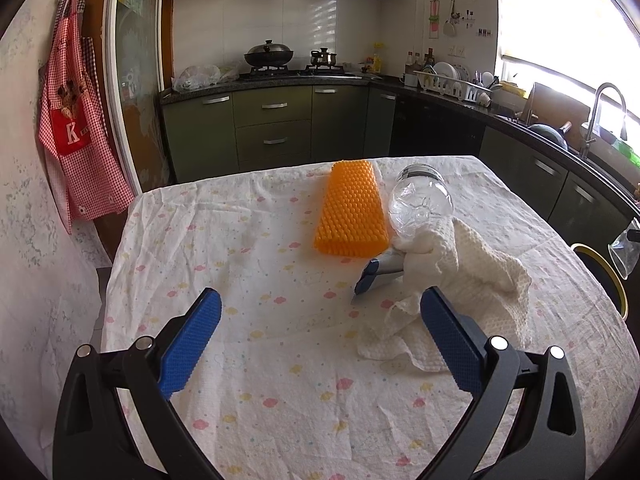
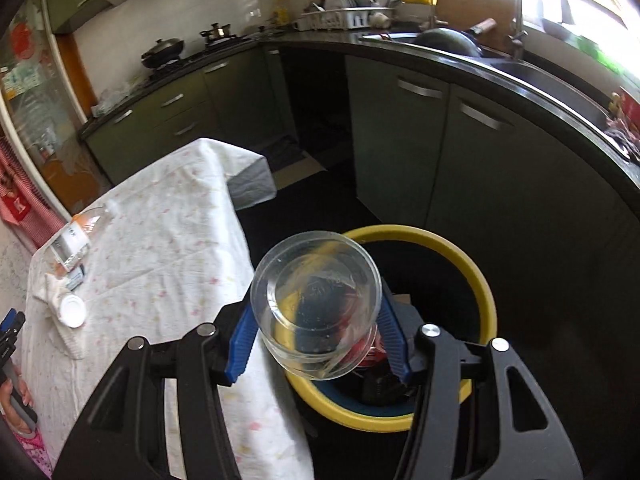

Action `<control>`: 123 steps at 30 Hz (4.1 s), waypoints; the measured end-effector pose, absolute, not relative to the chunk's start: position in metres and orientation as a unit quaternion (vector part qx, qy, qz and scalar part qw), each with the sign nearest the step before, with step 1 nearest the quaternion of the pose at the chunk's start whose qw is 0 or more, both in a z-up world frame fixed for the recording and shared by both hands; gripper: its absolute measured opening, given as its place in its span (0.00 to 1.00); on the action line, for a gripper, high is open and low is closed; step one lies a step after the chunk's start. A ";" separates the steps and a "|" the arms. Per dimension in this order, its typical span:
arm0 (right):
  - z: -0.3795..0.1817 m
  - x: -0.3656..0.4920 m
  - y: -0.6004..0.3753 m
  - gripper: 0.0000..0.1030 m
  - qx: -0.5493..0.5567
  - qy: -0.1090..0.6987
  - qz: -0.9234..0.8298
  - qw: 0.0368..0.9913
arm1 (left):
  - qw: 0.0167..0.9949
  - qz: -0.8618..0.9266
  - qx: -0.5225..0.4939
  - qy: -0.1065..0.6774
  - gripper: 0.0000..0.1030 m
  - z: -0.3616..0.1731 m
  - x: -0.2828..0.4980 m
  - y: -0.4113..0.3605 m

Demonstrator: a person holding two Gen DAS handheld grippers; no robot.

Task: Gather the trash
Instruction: 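Carry the plastic cup over the bin and open the right gripper, then grasp the white tissue with the left gripper, then carry the tissue over the bin and open the left gripper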

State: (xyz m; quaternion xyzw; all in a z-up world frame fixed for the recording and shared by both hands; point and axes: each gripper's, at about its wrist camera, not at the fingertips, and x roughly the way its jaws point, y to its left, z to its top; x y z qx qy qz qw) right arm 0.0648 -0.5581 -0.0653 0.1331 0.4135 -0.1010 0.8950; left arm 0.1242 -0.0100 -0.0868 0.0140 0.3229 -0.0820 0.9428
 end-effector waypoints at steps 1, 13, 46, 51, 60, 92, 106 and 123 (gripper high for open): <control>-0.071 0.066 -0.566 0.51 0.132 0.420 -0.114 0.891 | 0.942 -0.081 0.014 0.324 0.95 -0.087 0.125 -0.010; -0.094 0.058 -0.594 0.56 0.154 0.415 -0.160 0.882 | 0.941 -0.083 0.019 0.328 0.95 -0.091 0.126 -0.012; -0.102 0.017 -0.518 0.61 0.142 0.396 -0.049 0.906 | 0.900 -0.220 0.041 0.374 0.95 -0.083 0.168 -0.102; -0.103 0.016 -0.520 0.61 0.148 0.395 -0.048 0.905 | 0.898 -0.226 0.035 0.376 0.91 -0.084 0.177 -0.099; -0.103 0.017 -0.521 0.61 0.147 0.396 -0.044 0.905 | 0.892 -0.220 0.012 0.395 0.52 -0.093 0.193 -0.093; -0.091 0.004 -0.517 0.61 0.134 0.391 -0.039 0.910 | 0.899 -0.272 0.116 0.322 0.08 0.040 0.067 -0.109; -0.088 -0.038 -0.577 0.65 0.155 0.373 -0.101 0.909 | 0.829 -0.437 0.150 0.315 0.09 0.031 0.078 -0.295; -0.097 -0.066 -0.639 0.68 0.204 0.355 -0.154 0.899 | 0.763 -0.504 0.166 0.370 0.36 -0.053 0.115 -0.532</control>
